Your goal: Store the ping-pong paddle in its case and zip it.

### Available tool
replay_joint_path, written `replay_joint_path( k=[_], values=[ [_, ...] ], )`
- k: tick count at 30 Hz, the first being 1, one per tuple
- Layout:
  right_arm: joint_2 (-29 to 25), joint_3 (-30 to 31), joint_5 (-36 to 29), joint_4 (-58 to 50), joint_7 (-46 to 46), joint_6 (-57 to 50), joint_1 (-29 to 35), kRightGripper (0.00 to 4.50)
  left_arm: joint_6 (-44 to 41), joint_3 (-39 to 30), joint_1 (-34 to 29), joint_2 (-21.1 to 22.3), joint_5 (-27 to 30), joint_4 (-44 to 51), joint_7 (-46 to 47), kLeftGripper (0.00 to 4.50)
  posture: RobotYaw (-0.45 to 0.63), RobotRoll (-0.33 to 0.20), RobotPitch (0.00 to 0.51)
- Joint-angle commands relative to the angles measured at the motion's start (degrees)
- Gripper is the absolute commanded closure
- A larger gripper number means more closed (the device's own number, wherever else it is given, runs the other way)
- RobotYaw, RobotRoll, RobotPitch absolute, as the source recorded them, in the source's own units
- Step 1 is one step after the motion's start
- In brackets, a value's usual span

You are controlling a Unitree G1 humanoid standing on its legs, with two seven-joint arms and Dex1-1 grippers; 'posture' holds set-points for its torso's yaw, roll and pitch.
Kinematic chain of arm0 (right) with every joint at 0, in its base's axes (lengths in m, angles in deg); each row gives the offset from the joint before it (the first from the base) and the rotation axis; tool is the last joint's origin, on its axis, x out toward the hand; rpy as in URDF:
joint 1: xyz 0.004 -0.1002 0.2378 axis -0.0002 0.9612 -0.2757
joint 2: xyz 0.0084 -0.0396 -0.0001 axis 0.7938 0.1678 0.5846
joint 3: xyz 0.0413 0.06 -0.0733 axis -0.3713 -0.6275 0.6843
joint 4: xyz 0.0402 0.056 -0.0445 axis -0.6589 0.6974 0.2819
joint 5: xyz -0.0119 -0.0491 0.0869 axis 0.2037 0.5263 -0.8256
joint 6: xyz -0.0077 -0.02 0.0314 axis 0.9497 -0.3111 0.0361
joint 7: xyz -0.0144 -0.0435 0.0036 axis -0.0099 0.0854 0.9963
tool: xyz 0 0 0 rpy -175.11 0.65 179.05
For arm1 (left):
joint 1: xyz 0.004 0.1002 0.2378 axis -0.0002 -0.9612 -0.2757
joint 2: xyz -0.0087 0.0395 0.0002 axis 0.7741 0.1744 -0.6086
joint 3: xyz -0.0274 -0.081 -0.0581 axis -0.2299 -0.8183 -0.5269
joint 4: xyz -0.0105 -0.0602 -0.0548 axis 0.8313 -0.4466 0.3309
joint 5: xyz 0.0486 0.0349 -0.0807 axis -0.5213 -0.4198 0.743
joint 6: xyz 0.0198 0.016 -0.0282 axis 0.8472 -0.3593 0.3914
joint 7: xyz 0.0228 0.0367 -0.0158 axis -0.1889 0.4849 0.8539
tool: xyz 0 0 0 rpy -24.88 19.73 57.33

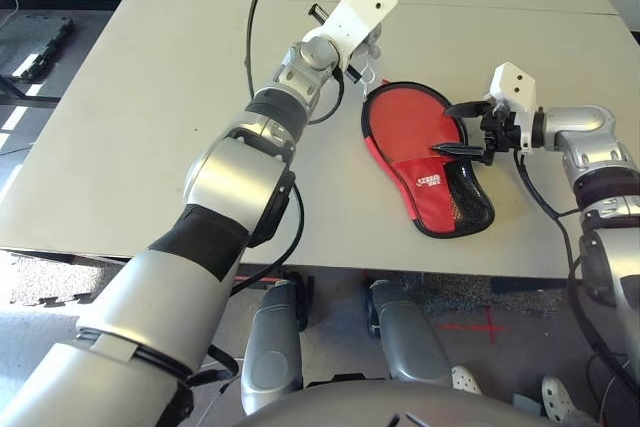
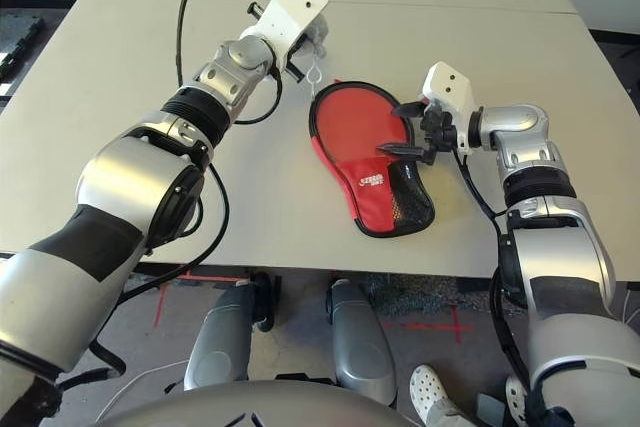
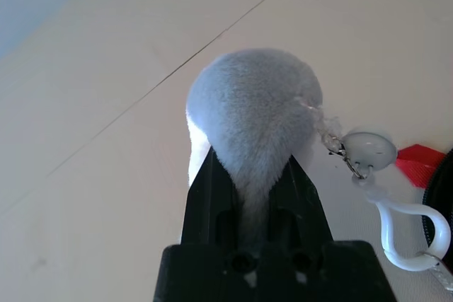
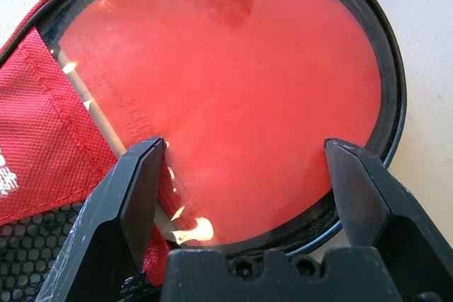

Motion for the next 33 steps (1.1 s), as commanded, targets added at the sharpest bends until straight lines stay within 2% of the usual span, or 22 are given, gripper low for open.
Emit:
replay_joint_path(
  k=[1,8,20,25,33],
  values=[
    [0.58,3.46,3.45,2.36,-0.05,-2.11,4.63,0.0,2.3,-2.36,3.45,-1.06,0.64,1.26,1.9,4.27,-0.18,0.0,0.271],
    [0.56,3.65,3.37,2.1,0.27,-2.4,4.83,0.0,1.08,-2.04,1.22,-1.69,-0.66,1.15,-3.57,4.27,-0.17,0.0,0.275],
    [0.78,4.06,3.89,2.77,0.77,-2.15,4.26,0.0,0.28,-3.92,0.21,-2.89,0.05,1.19,-2.78,4.27,-0.17,0.0,0.272],
    [0.34,4.0,3.86,2.36,0.8,-2.13,4.86,0.0,0.29,-6.65,1.55,-5.14,1.54,1.22,-0.76,4.27,-0.18,0.0,0.272],
    [0.15,3.8,3.13,-0.81,0.73,-3.66,6.63,0.0,0.98,-10.27,3.1,-9.14,2.82,1.13,2.62,4.27,-0.27,0.0,0.28]
  ],
)
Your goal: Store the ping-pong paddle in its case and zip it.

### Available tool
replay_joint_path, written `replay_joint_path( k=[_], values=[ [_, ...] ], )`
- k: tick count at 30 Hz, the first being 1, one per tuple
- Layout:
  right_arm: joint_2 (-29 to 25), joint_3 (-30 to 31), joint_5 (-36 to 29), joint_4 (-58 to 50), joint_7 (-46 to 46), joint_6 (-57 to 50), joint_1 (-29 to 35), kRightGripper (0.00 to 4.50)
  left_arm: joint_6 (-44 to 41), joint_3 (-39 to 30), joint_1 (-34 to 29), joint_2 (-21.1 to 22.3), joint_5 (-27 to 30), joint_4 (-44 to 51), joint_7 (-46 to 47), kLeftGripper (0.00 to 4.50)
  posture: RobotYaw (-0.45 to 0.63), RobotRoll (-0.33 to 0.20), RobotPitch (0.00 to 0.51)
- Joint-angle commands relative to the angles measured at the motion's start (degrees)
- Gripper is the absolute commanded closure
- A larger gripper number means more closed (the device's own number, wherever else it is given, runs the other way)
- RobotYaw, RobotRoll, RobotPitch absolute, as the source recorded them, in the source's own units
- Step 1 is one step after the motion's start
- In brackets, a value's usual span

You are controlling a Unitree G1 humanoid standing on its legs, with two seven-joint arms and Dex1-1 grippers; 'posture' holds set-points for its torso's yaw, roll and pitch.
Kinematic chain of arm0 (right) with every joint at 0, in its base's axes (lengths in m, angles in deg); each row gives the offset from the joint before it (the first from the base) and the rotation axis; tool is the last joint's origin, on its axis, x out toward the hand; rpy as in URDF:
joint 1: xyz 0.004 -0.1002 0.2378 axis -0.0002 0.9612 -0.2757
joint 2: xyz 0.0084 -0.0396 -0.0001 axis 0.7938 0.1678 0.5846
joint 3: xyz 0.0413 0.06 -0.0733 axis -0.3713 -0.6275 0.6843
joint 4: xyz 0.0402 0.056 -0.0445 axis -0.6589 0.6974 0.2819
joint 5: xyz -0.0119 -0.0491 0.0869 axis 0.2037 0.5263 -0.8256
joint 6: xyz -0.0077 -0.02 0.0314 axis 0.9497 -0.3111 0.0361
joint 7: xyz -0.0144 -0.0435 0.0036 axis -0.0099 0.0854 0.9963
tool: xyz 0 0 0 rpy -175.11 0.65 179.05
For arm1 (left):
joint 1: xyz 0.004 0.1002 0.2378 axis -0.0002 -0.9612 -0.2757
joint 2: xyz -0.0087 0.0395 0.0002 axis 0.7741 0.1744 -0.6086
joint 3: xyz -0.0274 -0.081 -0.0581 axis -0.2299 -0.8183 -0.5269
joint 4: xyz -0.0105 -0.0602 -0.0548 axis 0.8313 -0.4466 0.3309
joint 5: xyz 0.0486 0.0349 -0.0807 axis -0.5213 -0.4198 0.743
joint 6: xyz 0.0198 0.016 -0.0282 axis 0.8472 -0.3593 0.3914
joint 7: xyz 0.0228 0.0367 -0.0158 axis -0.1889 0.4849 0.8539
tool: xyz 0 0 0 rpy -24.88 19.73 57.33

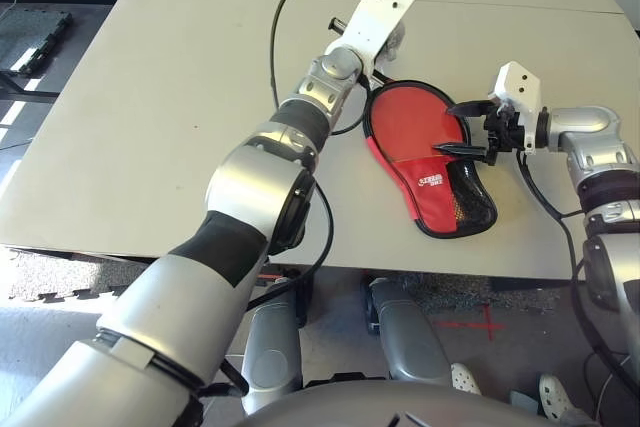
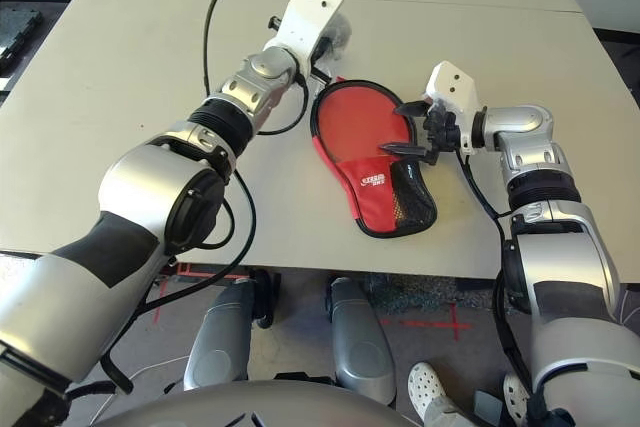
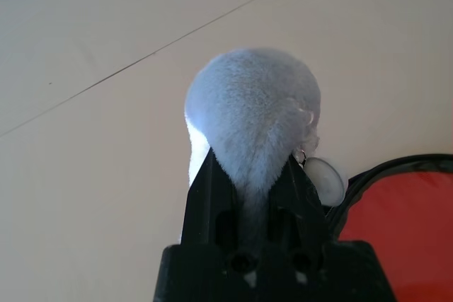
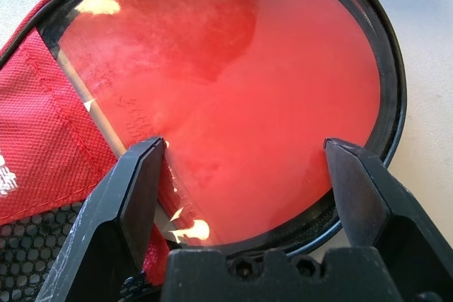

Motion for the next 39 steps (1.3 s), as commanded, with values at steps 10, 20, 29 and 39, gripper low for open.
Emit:
replay_joint_path(
  k=[10,20,29,39],
  values=[
    [-0.26,3.59,2.44,-2.52,0.29,-5.0,8.18,0.0,2.17,-2.99,3.38,-2.95,0.6,1.24,1.88,4.27,-0.29,0.0,0.288],
    [0.0,4.06,2.22,-3.29,0.74,-5.8,8.44,0.0,4.72,-4.61,4.48,-1.88,0.95,1.38,4.76,4.27,-0.29,0.0,0.294],
    [0.19,4.33,1.93,-4.46,0.8,-6.41,9.38,0.0,5.24,-7.56,5.88,-3.62,2.77,1.46,3.35,4.27,-0.28,0.0,0.304],
    [0.49,4.55,2.0,-3.34,1.07,-6.33,8.3,0.0,0.57,0.71,0.56,-6.78,-1.11,1.52,-13.88,4.27,-0.24,0.0,0.316]
  ],
)
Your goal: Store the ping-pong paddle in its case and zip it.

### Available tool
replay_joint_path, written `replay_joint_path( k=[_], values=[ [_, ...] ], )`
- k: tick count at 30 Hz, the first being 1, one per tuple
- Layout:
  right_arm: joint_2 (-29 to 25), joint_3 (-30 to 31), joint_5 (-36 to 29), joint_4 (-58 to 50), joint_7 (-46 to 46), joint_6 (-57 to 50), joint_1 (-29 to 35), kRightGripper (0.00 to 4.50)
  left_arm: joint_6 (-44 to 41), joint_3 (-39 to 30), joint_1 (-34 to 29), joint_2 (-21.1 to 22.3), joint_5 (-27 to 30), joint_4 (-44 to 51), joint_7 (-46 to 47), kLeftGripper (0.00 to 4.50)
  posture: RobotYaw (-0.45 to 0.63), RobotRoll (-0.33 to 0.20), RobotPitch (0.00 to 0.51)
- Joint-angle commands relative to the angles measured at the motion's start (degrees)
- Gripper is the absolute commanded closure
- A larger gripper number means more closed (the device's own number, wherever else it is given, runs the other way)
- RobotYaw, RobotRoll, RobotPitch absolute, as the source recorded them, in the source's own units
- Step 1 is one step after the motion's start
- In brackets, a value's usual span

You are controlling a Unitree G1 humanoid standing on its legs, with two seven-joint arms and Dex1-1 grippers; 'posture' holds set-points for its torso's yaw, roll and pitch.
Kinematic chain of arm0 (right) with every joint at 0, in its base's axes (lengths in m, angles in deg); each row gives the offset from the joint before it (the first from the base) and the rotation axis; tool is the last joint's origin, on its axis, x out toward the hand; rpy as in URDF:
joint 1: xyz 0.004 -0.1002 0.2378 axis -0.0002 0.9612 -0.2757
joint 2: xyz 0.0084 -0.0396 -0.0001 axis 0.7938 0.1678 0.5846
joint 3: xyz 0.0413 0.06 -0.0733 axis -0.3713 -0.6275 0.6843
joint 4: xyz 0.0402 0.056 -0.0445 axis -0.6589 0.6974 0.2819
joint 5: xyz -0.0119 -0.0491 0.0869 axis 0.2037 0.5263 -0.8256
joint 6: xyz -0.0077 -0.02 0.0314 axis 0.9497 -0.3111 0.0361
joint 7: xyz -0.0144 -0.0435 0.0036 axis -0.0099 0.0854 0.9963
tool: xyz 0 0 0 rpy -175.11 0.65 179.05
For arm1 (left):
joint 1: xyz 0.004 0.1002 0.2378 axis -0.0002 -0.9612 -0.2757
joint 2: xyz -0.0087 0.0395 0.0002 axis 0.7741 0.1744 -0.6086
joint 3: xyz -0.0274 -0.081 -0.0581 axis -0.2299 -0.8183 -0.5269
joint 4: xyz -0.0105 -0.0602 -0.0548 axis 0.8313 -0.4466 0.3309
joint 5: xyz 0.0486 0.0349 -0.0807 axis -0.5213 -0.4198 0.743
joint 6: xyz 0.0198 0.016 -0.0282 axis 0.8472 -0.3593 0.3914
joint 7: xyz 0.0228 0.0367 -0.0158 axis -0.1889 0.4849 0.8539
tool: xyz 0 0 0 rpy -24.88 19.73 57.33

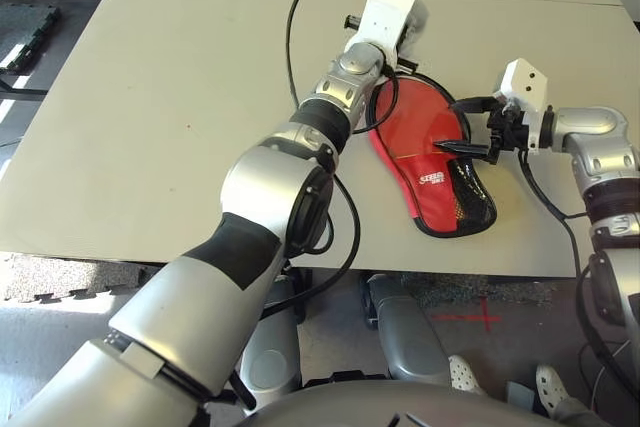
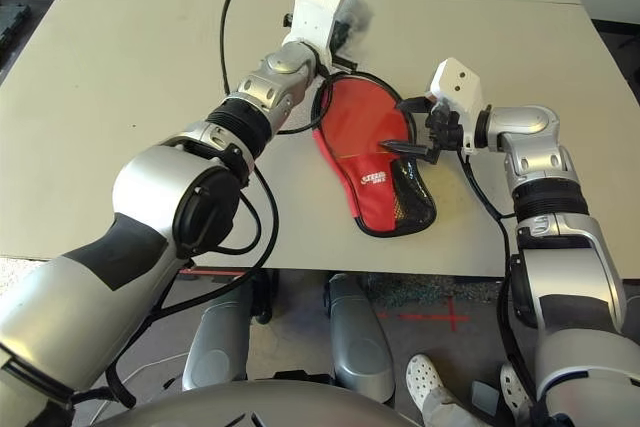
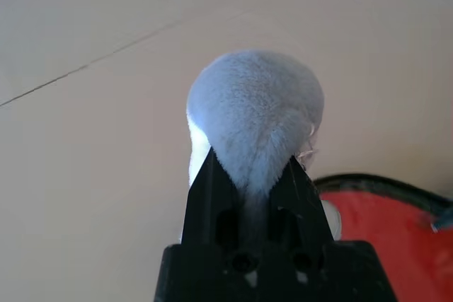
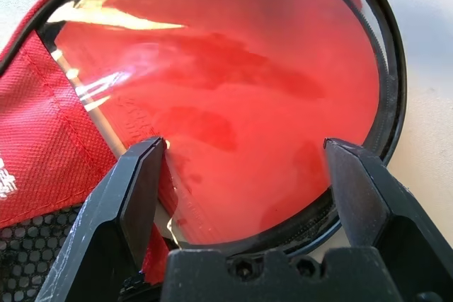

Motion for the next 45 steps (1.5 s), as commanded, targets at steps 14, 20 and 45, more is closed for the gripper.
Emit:
replay_joint_path(
  k=[14,20,45],
  values=[
    [0.64,4.97,5.37,8.55,-0.09,-0.52,1.76,0.0,2.35,7.75,-2.19,-4.14,-1.34,3.27,-12.58,0.02,-0.21,0.0,0.308],
    [0.38,5.12,5.32,9.47,-0.05,0.14,1.64,0.0,2.16,6.56,0.36,-0.41,0.03,4.01,-14.32,0.02,-0.19,0.0,0.31],
    [0.42,5.27,5.74,13.97,0.41,2.77,-0.95,0.0,-3.87,13.61,-19.21,23.74,5.06,37.65,-47.57,0.02,-0.12,0.0,0.294]
  ],
)
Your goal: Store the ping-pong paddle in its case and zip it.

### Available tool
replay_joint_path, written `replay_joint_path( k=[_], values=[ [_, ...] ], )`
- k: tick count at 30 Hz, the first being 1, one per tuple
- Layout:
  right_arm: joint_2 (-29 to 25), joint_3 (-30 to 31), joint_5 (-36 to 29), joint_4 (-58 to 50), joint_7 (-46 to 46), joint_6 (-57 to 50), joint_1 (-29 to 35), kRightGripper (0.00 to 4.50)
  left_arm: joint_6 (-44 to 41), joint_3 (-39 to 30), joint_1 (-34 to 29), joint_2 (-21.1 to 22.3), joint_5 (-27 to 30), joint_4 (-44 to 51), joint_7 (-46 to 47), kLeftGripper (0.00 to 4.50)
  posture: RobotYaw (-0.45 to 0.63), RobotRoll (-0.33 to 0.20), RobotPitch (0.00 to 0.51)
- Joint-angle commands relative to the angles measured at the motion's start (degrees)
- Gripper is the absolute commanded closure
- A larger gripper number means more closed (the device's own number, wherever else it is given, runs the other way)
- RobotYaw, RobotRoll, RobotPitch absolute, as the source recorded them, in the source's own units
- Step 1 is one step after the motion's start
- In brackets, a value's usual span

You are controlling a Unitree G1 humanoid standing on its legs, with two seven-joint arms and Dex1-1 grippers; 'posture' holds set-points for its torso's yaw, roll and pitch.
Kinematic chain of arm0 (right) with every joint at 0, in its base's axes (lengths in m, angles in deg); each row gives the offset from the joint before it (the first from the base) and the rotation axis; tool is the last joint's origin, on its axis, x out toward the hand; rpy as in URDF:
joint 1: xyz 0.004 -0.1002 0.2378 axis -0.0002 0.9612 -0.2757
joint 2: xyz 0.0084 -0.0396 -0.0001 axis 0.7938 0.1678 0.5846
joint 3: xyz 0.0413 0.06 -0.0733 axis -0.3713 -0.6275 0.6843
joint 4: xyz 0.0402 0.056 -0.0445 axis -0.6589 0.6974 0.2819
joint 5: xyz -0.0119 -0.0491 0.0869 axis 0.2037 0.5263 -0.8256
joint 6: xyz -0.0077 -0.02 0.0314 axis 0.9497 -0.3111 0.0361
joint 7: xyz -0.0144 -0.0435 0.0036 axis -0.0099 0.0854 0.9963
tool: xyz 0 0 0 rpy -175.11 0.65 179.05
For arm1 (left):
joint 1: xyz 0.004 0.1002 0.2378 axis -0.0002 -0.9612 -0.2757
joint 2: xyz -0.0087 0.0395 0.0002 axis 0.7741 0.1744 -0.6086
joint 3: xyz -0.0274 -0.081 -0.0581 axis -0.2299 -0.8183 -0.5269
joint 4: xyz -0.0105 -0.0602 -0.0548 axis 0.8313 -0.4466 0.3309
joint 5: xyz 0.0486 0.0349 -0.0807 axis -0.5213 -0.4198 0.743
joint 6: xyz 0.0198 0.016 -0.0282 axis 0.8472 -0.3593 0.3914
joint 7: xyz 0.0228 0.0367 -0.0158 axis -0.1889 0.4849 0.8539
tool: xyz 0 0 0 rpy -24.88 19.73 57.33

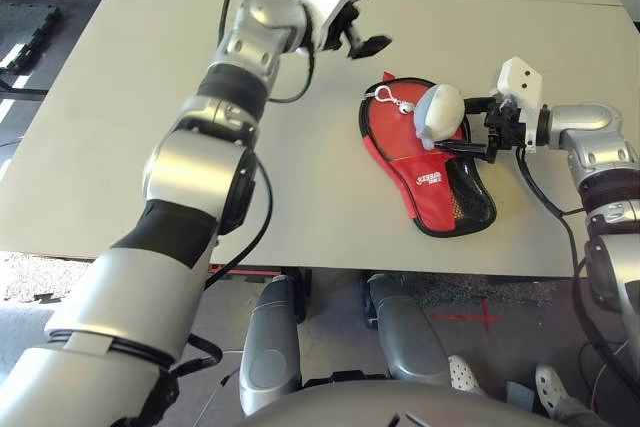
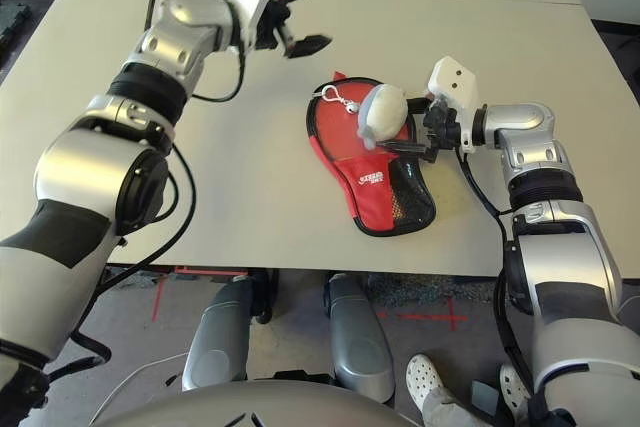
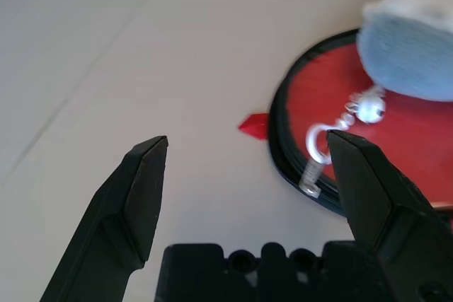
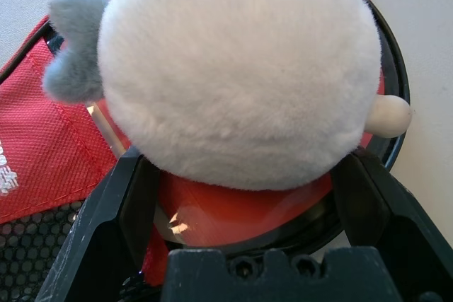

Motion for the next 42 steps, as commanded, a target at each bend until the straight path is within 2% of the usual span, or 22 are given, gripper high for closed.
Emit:
replay_joint_path(
  k=[1,5,12,17,33,38,42],
  values=[
    [0.12,3.85,5.4,4.87,1.63,-0.96,3.57,0.0,-6.34,2.07,-7.19,0.01,3.51,14.42,-4.56,0.02,-0.12,0.0,0.295],
    [0.36,3.92,5.57,5.18,1.62,-1.01,3.03,0.0,-13.92,4.29,-16.18,-1.45,4.86,27.62,-2.67,0.02,-0.11,0.0,0.297],
    [0.33,3.86,5.83,5.74,1.54,-0.78,2.64,0.0,-21.57,6.85,-20.34,-5.11,6.15,35.32,2.0,0.02,-0.11,0.0,0.298],
    [0.15,3.84,5.84,5.87,1.56,-0.83,2.39,0.0,-23.48,9.52,-20.96,-7.52,4.81,33.01,5.86,0.02,-0.11,0.0,0.297],
    [-2.75,2.44,5.47,6.59,0.16,-1.09,0.01,0.0,-18.83,13.43,-20.44,-10.36,1.5,20.16,14.44,0.02,-0.13,0.0,0.295],
    [-7.59,-0.07,2.52,6.77,-7.0,-7.7,-3.44,0.0,-19.35,13.59,-20.89,-10.56,1.67,20.58,15.13,0.02,-0.12,0.0,0.293],
    [-11.89,0.34,2.47,6.62,-14.65,-10.65,-4.61,0.0,-19.75,13.83,-21.51,-10.44,1.6,21.22,15.24,0.02,-0.12,0.0,0.291]
  ],
)
